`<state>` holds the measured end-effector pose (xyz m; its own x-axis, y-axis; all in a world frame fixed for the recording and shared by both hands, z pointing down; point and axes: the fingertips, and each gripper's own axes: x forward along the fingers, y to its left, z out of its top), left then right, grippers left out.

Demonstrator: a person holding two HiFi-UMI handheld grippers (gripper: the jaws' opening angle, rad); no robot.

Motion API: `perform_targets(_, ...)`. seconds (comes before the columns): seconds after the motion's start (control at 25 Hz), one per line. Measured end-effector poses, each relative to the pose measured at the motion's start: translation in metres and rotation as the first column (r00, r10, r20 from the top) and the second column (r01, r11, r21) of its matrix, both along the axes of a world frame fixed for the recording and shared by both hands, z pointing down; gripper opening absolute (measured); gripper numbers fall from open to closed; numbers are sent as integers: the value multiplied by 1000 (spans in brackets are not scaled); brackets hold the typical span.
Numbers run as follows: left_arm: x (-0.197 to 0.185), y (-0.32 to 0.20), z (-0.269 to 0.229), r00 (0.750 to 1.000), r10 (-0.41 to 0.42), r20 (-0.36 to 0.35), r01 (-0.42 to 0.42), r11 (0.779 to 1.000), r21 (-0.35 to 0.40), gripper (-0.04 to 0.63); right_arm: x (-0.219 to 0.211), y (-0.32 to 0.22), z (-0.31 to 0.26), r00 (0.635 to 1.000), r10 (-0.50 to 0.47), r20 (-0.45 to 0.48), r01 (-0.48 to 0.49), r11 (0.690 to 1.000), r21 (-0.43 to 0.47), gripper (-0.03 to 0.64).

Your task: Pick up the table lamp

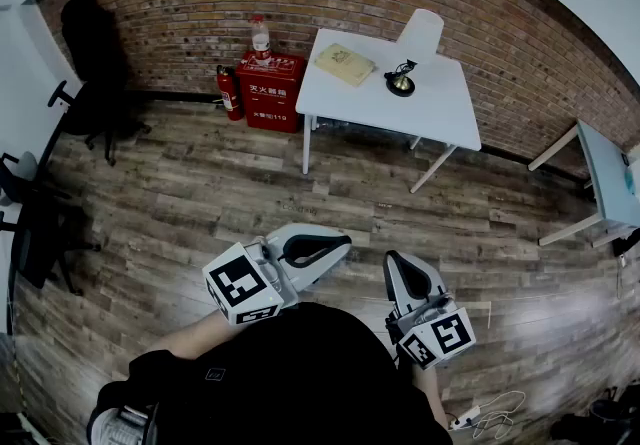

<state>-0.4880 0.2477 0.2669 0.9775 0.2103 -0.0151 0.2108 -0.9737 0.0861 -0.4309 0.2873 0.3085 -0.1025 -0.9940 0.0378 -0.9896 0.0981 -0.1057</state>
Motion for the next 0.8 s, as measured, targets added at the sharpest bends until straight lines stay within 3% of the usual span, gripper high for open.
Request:
perform_targets(0.2, 23, 10, -21, 998, -37, -47, 40, 997, 73, 6, 28, 30, 2, 1000, -4, 12, 4, 1000, 5, 12)
perform_targets(0.36, 46, 29, -31, 991, -106, -83, 118, 979, 168, 6, 39, 59, 3, 998, -62, 6, 62, 998, 19, 12)
perform_targets(0.52, 72, 56, -38, 986, -116, -120, 136, 976, 170, 6, 53, 89, 11, 993, -120, -1, 120, 993, -11, 12)
perform_targets(0.6, 88, 72, -37, 989, -81, -124, 99, 983, 152, 6, 66, 102, 13, 992, -122, 20, 122, 992, -18, 14)
perform_targets(0.8, 120, 106, -33, 982, 108, -153, -101, 993, 54, 6, 93, 114, 21, 991, -109, 73, 110, 994, -11, 14)
